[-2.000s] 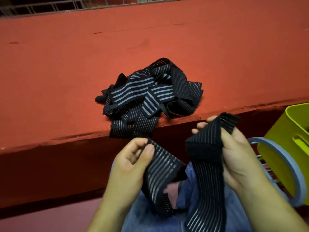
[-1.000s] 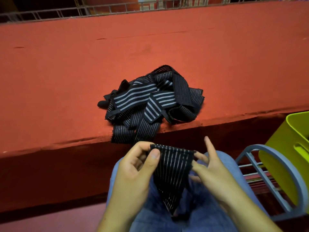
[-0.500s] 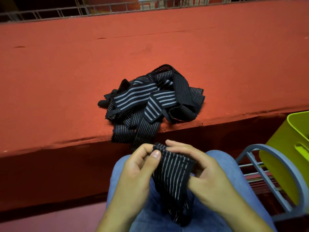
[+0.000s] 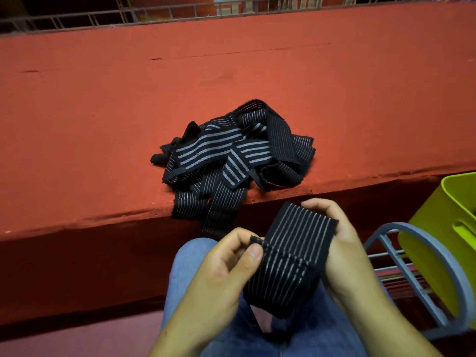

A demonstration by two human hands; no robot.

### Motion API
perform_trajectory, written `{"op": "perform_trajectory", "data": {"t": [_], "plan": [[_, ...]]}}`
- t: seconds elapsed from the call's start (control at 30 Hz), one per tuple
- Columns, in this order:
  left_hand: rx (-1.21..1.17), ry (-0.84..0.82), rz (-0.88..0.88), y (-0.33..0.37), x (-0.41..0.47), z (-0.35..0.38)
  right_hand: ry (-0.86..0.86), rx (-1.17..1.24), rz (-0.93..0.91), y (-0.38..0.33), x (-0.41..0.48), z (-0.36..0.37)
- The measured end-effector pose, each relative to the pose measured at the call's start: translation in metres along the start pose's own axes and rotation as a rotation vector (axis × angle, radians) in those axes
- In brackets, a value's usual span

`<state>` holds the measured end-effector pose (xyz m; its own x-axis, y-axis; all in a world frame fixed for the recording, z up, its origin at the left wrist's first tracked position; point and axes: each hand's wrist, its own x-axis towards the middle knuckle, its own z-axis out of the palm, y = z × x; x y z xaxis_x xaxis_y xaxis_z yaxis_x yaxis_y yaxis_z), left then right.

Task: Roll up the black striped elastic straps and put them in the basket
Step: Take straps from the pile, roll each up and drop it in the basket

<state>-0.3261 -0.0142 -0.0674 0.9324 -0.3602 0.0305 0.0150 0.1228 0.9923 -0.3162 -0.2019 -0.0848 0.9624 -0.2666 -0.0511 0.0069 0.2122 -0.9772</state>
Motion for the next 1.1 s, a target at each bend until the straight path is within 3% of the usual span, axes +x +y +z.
{"op": "perform_trajectory", "data": {"t": [0.2,0.3,0.4,0.7,0.97,1.1], "plan": [[0.032,0.116,0.051,0.002,0.004,0.0,-0.277,-0.513,-0.363,0.006,-0.006,-0.007],[-0.027,0.132,0.066,0.002,0.005,-0.002,-0.387,-0.519,-0.46,0.007,-0.008,-0.006],[-0.046,0.143,0.076,0.0,0.004,-0.004,-0.382,-0.508,-0.5,0.005,-0.012,-0.004],[0.041,0.082,0.097,0.001,0.0,0.002,-0.171,-0.386,-0.265,-0.001,-0.009,0.003],[0.051,0.219,0.152,0.001,0.004,0.005,-0.373,-0.293,-0.174,0.004,-0.019,0.011],[0.038,0.269,0.15,0.0,0.003,0.003,-0.177,-0.198,-0.113,0.011,-0.017,0.018]]}}
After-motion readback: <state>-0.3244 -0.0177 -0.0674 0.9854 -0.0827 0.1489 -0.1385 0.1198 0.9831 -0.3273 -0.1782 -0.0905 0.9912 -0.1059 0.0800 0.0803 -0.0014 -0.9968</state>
